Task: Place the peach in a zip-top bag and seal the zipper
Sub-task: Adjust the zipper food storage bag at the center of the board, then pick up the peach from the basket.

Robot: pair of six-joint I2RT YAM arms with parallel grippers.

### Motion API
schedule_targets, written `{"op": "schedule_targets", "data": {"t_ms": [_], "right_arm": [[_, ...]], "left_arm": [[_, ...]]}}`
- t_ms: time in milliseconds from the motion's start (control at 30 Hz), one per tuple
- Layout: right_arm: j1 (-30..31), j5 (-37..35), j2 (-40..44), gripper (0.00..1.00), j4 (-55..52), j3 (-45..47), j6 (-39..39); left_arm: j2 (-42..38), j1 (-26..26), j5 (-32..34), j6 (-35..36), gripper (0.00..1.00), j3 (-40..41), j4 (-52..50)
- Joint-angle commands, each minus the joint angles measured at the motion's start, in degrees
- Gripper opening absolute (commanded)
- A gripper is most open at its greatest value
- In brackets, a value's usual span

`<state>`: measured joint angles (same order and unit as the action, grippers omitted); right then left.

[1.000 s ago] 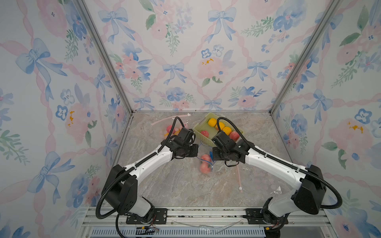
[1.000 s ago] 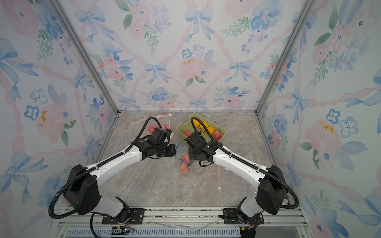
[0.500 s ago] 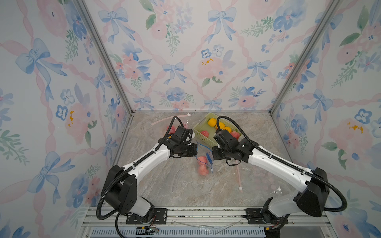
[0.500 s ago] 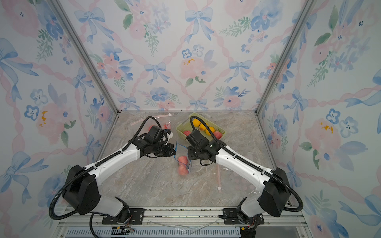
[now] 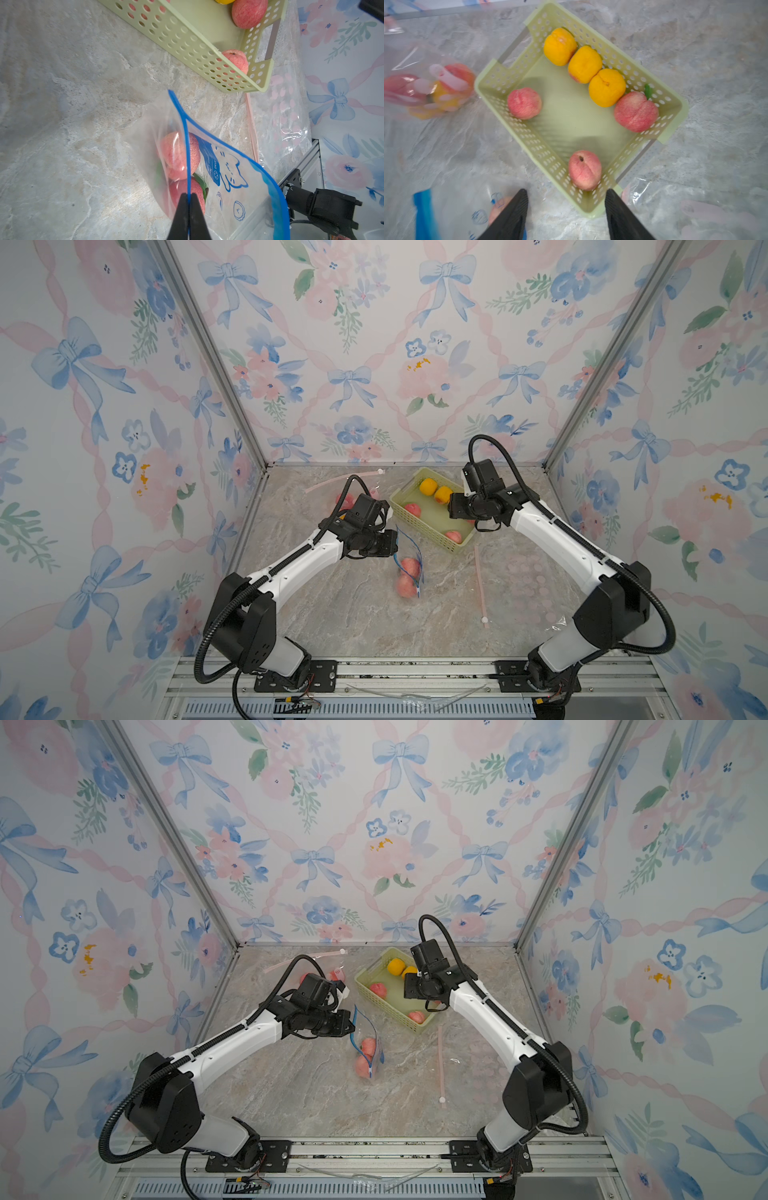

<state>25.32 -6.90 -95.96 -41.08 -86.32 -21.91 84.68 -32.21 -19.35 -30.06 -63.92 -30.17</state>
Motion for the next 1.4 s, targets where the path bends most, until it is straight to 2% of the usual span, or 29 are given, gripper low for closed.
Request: {"op": "schedule_targets", "data": {"t_ms": [0,133,400,667,1033,1133,1367], "right_arm": [[-3.7,-1.8,-7.1,0.64,0.1,-3.0,5.7],[-6.0,-1.7,-15.2,0.68,1.8,-7.4,8.5],[-5.9,-4.9,-26.2,0.74,1.7,-17.1,12.9],[-5.8,-7.4,-32.9,0.77,-1.2,-24.8,16.5],[-5.2,-5.0,-36.9,0.77,-1.6,-27.6,17.0],[-4.9,-5.0,-37.3,0.75,-1.5,-27.6,16.9],[-4.7,-4.6,-34.9,0.58,-1.3,-25.9,16.5]], "left_arm": [[-1.2,0.4,0.1,-0.4,0.00,-0.6,-0.8],[-1.1,0.3,0.1,-0.8,0.00,-0.3,-0.7],[-0.5,-0.1,0.5,-1.3,0.00,-1.0,-0.6],[-0.1,-0.1,0.7,-1.6,0.00,-1.1,-0.6],[0.0,-0.2,0.6,-1.8,0.00,-1.3,-0.5],[-0.1,-0.2,0.8,-2.0,0.00,-1.3,-0.4],[-0.5,-0.2,0.7,-2.2,0.00,-0.9,-0.3]]}}
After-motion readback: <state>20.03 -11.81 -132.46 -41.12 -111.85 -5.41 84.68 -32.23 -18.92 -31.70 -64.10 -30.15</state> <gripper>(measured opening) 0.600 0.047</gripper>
